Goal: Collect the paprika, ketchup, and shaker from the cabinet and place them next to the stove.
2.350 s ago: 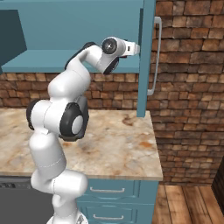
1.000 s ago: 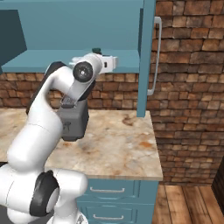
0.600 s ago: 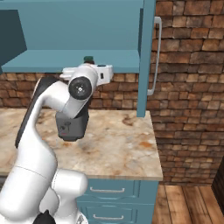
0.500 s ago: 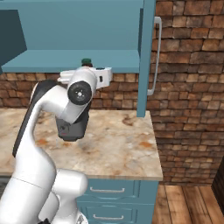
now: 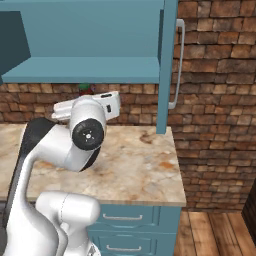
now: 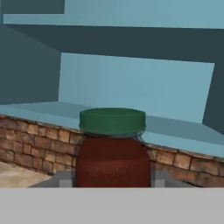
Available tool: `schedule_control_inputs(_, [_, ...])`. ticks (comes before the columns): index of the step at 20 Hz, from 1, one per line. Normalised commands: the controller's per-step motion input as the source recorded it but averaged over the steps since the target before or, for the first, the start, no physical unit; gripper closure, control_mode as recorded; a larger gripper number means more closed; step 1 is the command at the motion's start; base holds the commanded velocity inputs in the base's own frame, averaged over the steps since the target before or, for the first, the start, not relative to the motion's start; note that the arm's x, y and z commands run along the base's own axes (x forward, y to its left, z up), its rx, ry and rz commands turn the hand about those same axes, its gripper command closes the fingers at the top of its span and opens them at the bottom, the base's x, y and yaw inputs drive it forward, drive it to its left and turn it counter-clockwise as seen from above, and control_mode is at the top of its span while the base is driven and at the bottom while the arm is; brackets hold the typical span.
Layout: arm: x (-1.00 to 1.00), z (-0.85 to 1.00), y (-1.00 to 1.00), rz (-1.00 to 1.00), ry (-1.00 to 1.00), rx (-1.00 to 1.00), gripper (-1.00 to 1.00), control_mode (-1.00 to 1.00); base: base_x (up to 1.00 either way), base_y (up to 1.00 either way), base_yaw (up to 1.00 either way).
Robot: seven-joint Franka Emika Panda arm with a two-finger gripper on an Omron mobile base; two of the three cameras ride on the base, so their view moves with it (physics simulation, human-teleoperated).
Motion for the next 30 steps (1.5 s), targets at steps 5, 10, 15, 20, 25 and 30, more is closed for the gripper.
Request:
schedule_control_inputs(5, [-0.44, -0.38, 0.32, 0.1, 0.0, -0.14, 1.0, -1.0, 0.0, 0.0, 0.0])
schedule_control_inputs(10, [-0.4, -0.43, 0.38, 0.05, 0.0, -0.11, 1.0, -1.0, 0.0, 0.0, 0.0])
schedule_control_inputs(15, [-0.39, -0.39, 0.39, 0.1, 0.0, -0.04, 1.0, 1.0, -0.29, 0.3, 0.1])
schedule_control_inputs(20, [0.0, 0.0, 0.0, 0.0, 0.0, 0.0, 1.0, 1.0, -0.65, 0.81, 0.36])
schedule_control_inputs(25, [0.0, 0.0, 0.0, 0.0, 0.0, 0.0, 1.0, 1.0, -0.58, 0.8, 0.39])
schedule_control_inputs(30, [0.0, 0.0, 0.0, 0.0, 0.0, 0.0, 1.0, 1.0, -0.56, 0.79, 0.38])
